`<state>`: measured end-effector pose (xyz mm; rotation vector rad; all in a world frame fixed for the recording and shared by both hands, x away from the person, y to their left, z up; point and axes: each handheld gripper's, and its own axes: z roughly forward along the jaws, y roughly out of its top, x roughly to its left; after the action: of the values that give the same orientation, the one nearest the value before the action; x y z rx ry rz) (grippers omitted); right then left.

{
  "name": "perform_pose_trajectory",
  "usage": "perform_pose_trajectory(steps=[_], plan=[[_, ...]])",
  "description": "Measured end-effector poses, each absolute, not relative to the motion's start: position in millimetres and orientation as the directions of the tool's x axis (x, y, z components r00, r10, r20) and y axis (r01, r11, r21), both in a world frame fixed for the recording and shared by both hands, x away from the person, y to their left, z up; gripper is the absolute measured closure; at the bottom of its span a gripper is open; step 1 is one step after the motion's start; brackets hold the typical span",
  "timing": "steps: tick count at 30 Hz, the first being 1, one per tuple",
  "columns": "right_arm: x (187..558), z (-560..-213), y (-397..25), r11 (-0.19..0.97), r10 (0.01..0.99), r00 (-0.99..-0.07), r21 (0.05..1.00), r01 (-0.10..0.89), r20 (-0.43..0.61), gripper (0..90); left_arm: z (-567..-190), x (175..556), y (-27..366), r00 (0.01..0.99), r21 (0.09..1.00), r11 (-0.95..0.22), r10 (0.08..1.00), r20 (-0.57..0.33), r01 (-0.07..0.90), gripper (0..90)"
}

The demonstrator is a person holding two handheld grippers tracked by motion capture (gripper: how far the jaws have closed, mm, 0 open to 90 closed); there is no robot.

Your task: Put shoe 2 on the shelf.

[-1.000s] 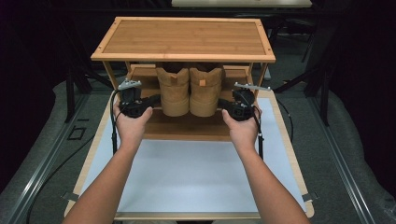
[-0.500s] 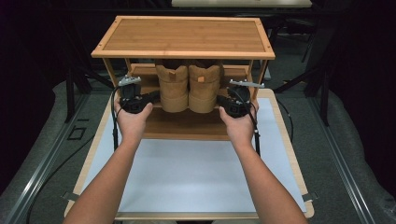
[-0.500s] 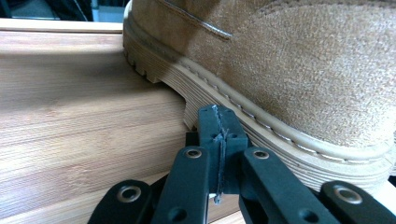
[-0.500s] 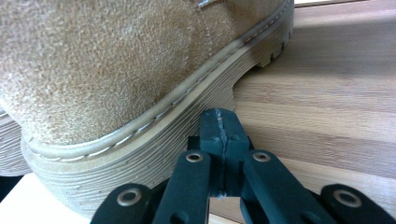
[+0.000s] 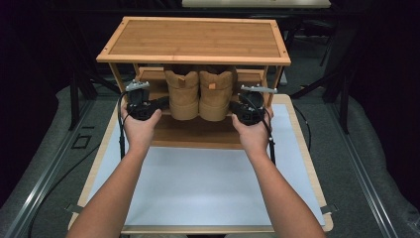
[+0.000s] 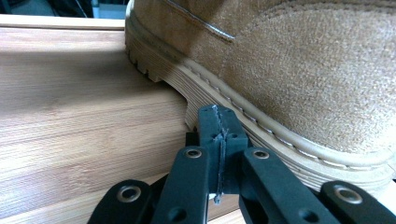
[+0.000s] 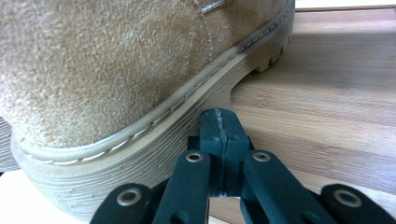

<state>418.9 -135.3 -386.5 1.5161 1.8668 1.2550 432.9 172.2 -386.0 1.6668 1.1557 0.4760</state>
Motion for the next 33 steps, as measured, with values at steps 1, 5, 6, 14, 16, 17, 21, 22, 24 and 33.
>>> perform_pose_trajectory(steps=[1,5,6,14,16,17,21,22,24,33], plan=[[418.5,-386.5,-134.9,-0.001,0.928,-0.313,0.841,0.54,0.202,90.0,-386.4,432.3,171.5,0.459,0.888,-0.03,0.864,-0.208,0.459,90.0],[418.8,-386.5,-136.1,-0.002,0.926,-0.316,0.84,0.542,0.206,90.0,-386.0,430.9,169.5,0.454,0.889,-0.038,0.869,-0.195,0.456,90.0],[419.0,-386.4,-136.7,-0.005,0.925,-0.316,0.839,0.545,0.211,90.0,-385.9,431.2,169.7,0.456,0.889,-0.038,0.868,-0.197,0.457,90.0],[420.3,-389.1,-136.3,-0.032,0.929,-0.297,0.849,0.527,0.219,90.0,-385.7,432.5,171.6,0.462,0.884,-0.035,0.862,-0.209,0.466,90.0],[419.2,-388.1,-138.3,-0.02,0.919,-0.318,0.836,0.548,0.231,90.0,-385.7,432.0,171.1,0.46,0.884,-0.036,0.864,-0.206,0.466,90.0],[419.0,-388.2,-138.2,-0.023,0.919,-0.317,0.836,0.549,0.233,90.0,-385.8,432.1,171.4,0.46,0.883,-0.034,0.863,-0.21,0.468,90.0],[419.5,-388.1,-139.1,-0.022,0.918,-0.319,0.834,0.552,0.236,90.0,-386.1,432.9,173.2,0.466,0.88,-0.03,0.856,-0.222,0.474,90.0],[420.1,-388.7,-138.7,-0.029,0.921,-0.311,0.839,0.544,0.233,90.0,-386.0,433.0,173.6,0.467,0.879,-0.028,0.855,-0.226,0.477,90.0],[420.4,-388.1,-140.7,-0.027,0.912,-0.326,0.83,0.557,0.248,90.0,-386.0,433.4,173.8,0.466,0.877,-0.023,0.853,-0.233,0.479,90.0],[417.4,-386.2,-141.6,-0.018,0.914,-0.33,0.839,0.544,0.234,90.0,-384.9,432.2,175.6,0.471,0.875,-0.026,0.85,-0.235,0.483,89.0]])
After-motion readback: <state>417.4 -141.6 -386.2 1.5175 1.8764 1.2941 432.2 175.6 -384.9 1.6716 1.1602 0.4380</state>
